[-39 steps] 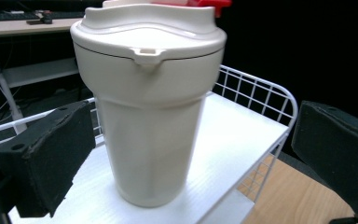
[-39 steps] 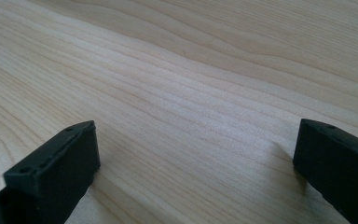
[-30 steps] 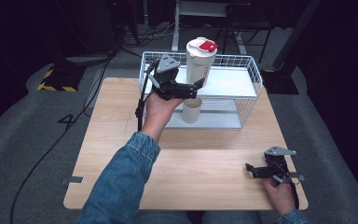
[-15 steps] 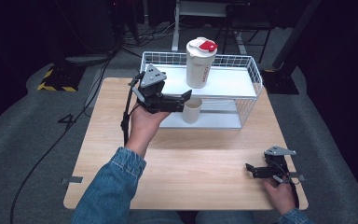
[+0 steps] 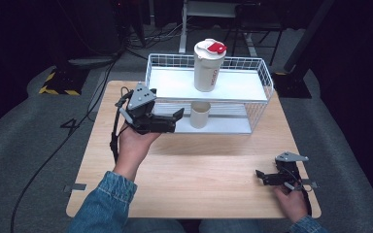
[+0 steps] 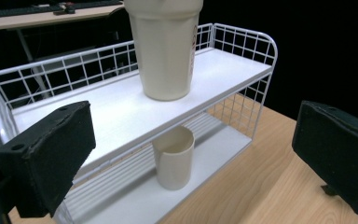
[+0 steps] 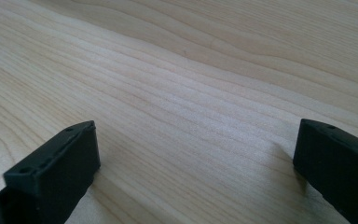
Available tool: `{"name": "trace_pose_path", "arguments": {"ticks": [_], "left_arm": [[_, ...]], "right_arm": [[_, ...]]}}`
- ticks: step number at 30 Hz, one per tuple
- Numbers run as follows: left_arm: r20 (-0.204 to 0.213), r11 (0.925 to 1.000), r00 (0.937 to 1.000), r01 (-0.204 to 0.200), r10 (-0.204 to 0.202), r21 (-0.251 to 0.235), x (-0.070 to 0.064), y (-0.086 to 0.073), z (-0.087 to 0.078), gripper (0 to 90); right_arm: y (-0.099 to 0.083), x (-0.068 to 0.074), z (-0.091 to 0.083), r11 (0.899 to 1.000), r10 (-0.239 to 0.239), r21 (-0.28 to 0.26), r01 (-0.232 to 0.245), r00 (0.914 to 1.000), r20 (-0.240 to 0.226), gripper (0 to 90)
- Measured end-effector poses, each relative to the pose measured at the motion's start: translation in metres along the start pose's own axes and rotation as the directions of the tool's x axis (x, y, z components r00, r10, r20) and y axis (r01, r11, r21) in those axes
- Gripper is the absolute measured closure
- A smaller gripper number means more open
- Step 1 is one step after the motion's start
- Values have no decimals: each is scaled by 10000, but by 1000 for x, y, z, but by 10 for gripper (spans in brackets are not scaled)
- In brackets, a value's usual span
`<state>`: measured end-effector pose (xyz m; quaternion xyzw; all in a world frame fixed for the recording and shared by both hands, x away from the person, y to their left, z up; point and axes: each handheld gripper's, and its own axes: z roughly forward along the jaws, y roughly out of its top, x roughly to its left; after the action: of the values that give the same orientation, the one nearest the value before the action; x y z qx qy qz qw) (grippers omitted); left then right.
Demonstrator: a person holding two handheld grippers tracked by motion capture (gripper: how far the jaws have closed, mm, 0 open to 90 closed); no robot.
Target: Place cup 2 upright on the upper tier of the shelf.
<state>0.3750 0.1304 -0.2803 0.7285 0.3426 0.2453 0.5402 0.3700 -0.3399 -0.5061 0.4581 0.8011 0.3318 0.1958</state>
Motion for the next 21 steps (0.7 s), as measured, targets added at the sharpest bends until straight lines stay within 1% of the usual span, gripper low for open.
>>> {"name": "trace_pose_path", "arguments": {"ticks": [4,8,13,17,21], "left_arm": [[-119,9999,9999,-101,102,96,0,-10,-9,0],[-181,9999,9998,-39,41,103,1,-23,-17,0],[-211,9996,9995,240,-237,152,6,-38,-22,0],[-366,9991,9988,333,-323,266,11,-52,-24,0],[-533,9975,9970,577,-555,407,20,-68,-26,0]], "right_arm": [[0,0,0,10000,8,2,-8,10000,-5,5],[0,0,0,10000,1,6,-1,10000,-2,5],[0,0,0,10000,12,11,-12,10000,-5,5],[0,0,0,10000,19,14,-19,10000,-2,5],[0,0,0,10000,10,10,-10,10000,-1,5]]}}
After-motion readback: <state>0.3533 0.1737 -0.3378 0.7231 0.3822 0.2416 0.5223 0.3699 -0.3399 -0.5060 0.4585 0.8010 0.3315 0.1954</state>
